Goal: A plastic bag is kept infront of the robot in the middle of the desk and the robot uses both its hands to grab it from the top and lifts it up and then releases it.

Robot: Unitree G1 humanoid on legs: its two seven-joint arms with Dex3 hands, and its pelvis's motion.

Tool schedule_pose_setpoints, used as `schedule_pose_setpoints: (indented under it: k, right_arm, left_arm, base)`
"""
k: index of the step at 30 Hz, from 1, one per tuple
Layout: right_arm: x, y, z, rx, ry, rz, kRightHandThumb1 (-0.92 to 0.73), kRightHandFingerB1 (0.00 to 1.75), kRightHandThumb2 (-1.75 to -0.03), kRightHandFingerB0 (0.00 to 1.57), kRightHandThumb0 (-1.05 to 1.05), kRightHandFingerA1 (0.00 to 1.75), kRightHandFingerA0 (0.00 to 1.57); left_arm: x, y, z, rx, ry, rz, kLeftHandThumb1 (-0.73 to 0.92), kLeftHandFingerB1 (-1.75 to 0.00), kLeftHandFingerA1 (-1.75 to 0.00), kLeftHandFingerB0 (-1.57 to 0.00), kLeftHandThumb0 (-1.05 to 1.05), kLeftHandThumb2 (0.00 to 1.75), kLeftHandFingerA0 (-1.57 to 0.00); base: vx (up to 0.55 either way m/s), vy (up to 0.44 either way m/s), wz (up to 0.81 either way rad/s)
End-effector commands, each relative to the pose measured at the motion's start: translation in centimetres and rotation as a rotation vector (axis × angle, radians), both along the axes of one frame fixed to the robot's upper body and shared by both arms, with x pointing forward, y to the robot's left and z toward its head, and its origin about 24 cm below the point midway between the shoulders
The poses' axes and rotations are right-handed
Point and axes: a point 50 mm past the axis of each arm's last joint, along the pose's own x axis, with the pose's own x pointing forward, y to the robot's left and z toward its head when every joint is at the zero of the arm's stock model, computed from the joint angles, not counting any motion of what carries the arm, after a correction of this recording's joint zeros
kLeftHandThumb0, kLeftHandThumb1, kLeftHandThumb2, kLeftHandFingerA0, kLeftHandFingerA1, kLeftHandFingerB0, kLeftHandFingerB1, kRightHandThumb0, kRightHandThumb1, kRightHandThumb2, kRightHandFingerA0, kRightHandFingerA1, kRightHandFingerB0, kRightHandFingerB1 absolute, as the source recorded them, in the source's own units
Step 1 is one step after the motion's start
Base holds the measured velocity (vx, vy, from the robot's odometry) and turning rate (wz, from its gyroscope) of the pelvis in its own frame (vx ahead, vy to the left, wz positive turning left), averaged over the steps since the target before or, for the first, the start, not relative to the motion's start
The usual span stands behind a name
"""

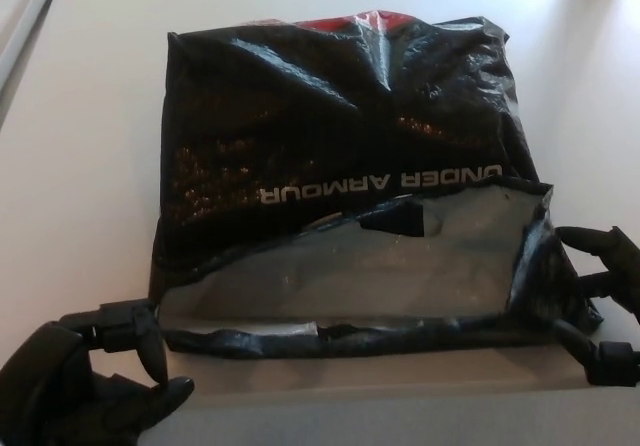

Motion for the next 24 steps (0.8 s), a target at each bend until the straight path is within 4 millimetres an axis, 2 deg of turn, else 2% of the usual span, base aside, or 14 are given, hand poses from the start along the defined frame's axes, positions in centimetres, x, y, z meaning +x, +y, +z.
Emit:
schedule_pose_setpoints:
  k: [1,2,3,4,5,6,7,10,11,12,13,17,18,24]
  right_arm:
    - [-0.65,-0.14,-1.18,0.013,0.078,0.007,-0.36,0.66,-0.95,0.0,-0.91,0.96,0.6]
    - [-0.7,-0.11,-1.22,0.008,0.08,0.01,-0.36,0.66,-0.95,0.0,-0.91,0.96,0.6]
    - [-0.71,-0.1,-1.26,0.019,0.086,0.008,-0.51,0.69,-0.99,0.0,-1.04,1.02,0.67]
    - [-0.74,-0.1,-1.29,0.02,0.086,0.01,-0.52,0.68,-1.0,0.0,-1.04,1.02,0.66]
    - [-0.75,-0.1,-1.3,0.021,0.085,0.011,-0.52,0.68,-1.0,0.0,-1.04,1.02,0.66]
    - [-0.85,-0.12,-1.41,0.021,0.09,0.011,-0.48,0.68,-0.98,0.01,-1.0,1.0,0.65]
    - [-0.86,-0.13,-1.44,0.021,0.091,0.011,-0.48,0.68,-0.98,0.0,-1.0,1.0,0.64]
    - [-0.88,-0.17,-1.43,0.006,0.085,0.01,-0.48,0.68,-0.98,0.0,-0.99,1.0,0.61]
    - [-0.89,-0.17,-1.45,0.008,0.085,0.01,-0.59,0.83,-0.68,0.21,-1.05,0.96,0.45]
    - [-0.9,-0.18,-1.46,0.01,0.086,0.011,-0.59,0.84,-0.66,0.21,-1.05,0.97,0.47]
    - [-0.95,-0.2,-1.51,0.017,0.09,0.009,-0.52,0.69,-0.99,0.0,-1.03,1.03,0.66]
    - [-1.01,-0.25,-1.66,0.017,0.098,0.001,-0.5,0.69,-0.99,0.0,-1.03,1.04,0.69]
    - [-1.03,-0.23,-1.7,0.02,0.1,0.001,-0.47,0.69,-0.98,0.01,-1.0,1.03,0.7]
    - [-1.04,-0.25,-1.76,0.018,0.105,0.004,-0.48,0.69,-0.98,0.0,-0.99,1.02,0.67]
  left_arm:
    - [0.11,0.46,-0.17,0.062,-0.04,0.136,0.56,-0.97,-1.42,-0.39,-0.28,0.53,-0.54]
    - [0.06,0.59,-0.06,0.12,-0.09,0.163,0.56,-0.97,-1.42,-0.39,-0.28,0.53,-0.54]
    - [0.05,0.69,0.02,0.18,-0.117,0.172,0.41,-0.59,-0.81,-0.39,-0.4,0.76,-0.45]
    - [0.05,0.78,0.01,0.188,-0.13,0.186,0.5,-0.34,-0.52,-0.36,-0.38,0.55,-0.39]
    - [0.05,0.81,-0.01,0.189,-0.134,0.192,0.5,-0.34,-0.52,-0.36,-0.38,0.55,-0.39]
    - [0.09,0.98,-0.01,0.205,-0.161,0.213,0.48,-0.32,-0.35,-0.25,-0.41,0.56,-0.34]
    - [0.14,1.11,-0.02,0.226,-0.186,0.222,0.39,-0.39,-0.4,-0.16,-0.5,0.67,-0.27]
    - [0.4,1.24,-0.1,0.275,-0.28,0.223,0.47,-0.28,-0.35,-0.09,-0.43,0.56,-0.29]
    - [0.4,1.21,-0.16,0.275,-0.296,0.222,0.47,-0.26,-0.36,-0.07,-0.41,0.57,-0.27]
    - [0.41,1.19,-0.24,0.276,-0.311,0.224,0.46,-0.25,-0.36,-0.06,-0.41,0.56,-0.28]
    - [0.38,1.1,-0.25,0.283,-0.333,0.226,0.35,-0.29,-0.49,-0.01,-0.44,0.7,-0.24]
    - [0.19,0.78,-0.22,0.287,-0.401,0.211,0.34,-0.21,-0.5,0.0,-0.43,0.69,-0.25]
    - [0.16,0.69,-0.26,0.281,-0.405,0.209,0.47,-0.19,-0.38,0.0,-0.39,0.54,-0.28]
    - [0.22,0.63,-0.63,0.295,-0.418,0.219,0.32,-0.17,-0.48,0.0,-0.42,0.66,-0.19]
  base:
    - [0.0,0.0,0.0]
    - [0.0,0.0,0.0]
    - [0.0,0.0,0.0]
    - [0.0,0.0,0.0]
    - [0.0,0.0,0.0]
    - [0.0,0.0,0.0]
    - [0.0,0.0,0.0]
    - [0.0,0.0,0.0]
    - [0.0,0.0,0.0]
    - [0.0,0.0,0.0]
    - [0.0,0.0,0.0]
    - [0.0,0.0,0.0]
    - [0.0,0.0,0.0]
    - [0.0,0.0,0.0]
